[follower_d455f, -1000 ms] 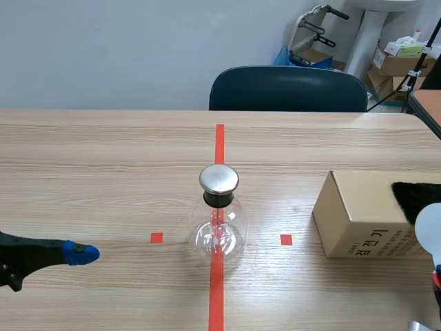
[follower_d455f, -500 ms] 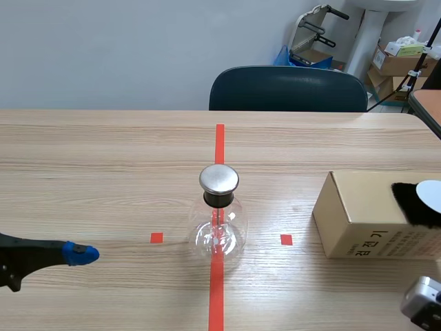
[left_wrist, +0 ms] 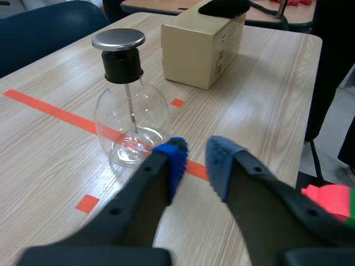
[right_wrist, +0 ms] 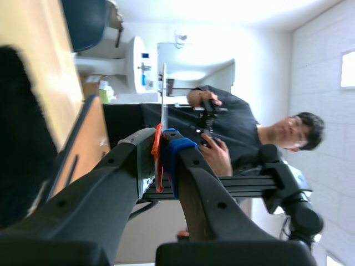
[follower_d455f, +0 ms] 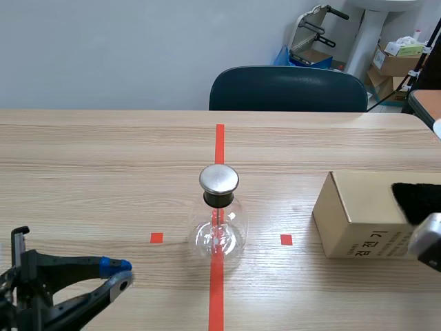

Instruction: Do the electroscope experiment

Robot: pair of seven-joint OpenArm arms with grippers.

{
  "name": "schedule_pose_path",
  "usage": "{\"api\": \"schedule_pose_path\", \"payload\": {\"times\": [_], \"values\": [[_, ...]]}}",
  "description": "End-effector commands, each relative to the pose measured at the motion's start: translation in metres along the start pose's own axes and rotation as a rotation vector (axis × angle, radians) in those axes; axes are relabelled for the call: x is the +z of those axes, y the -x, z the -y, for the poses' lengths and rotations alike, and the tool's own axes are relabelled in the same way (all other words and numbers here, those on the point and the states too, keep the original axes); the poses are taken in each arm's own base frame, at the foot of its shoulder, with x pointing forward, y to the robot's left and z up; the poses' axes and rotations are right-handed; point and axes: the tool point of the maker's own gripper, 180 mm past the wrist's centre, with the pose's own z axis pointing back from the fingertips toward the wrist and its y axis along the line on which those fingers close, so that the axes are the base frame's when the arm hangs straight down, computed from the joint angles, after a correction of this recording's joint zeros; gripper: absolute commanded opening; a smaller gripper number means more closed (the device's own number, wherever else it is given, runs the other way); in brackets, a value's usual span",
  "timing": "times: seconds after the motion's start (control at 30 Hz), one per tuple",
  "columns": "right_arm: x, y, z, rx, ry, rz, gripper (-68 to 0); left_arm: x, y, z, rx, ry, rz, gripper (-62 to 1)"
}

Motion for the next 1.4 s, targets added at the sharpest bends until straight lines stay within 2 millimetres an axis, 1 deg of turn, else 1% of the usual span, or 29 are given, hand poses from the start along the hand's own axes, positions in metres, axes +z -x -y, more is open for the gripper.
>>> {"api": "schedule_pose_path", "payload": {"times": [0.0,0.1,0.23,0.53,0.77,0.9,0.97,1.07,1.23,1.37], "values": [[-0.008,-0.003,0.011,0.007,0.033,0.02,-65.7,-0.005,-0.005,-0.006,-0.008,-0.03,0.03,-58.3],[-0.014,-0.014,0.02,-0.005,0.058,0.038,-65.7,-0.012,-0.001,-0.014,-0.017,-0.059,0.024,-58.2],[-0.021,-0.033,0.028,-0.028,0.084,0.057,-65.7,-0.022,0.006,-0.026,-0.028,-0.093,0.006,-58.2],[-0.038,-0.08,0.028,-0.042,0.096,0.055,-65.7,-0.034,0.023,-0.055,-0.05,-0.163,-0.021,-58.2],[-0.039,-0.119,0.032,-0.047,0.119,0.071,-65.7,-0.039,0.043,-0.072,-0.064,-0.197,-0.059,-58.2],[-0.04,-0.138,0.034,-0.049,0.127,0.082,-65.7,-0.045,0.056,-0.07,-0.069,-0.178,-0.087,-58.2],[-0.039,-0.145,0.029,-0.066,0.114,0.083,-65.7,-0.048,0.06,-0.069,-0.069,-0.171,-0.096,-58.2],[-0.036,-0.154,0.02,-0.082,0.087,0.091,-65.7,-0.051,0.068,-0.062,-0.076,-0.147,-0.115,-58.2],[-0.03,-0.165,0.008,-0.095,0.049,0.113,-65.7,-0.058,0.074,-0.049,-0.074,-0.106,-0.121,-58.2],[-0.027,-0.172,0.003,-0.101,0.036,0.133,-65.7,-0.064,0.073,-0.043,-0.081,-0.091,-0.117,-58.2]]}}
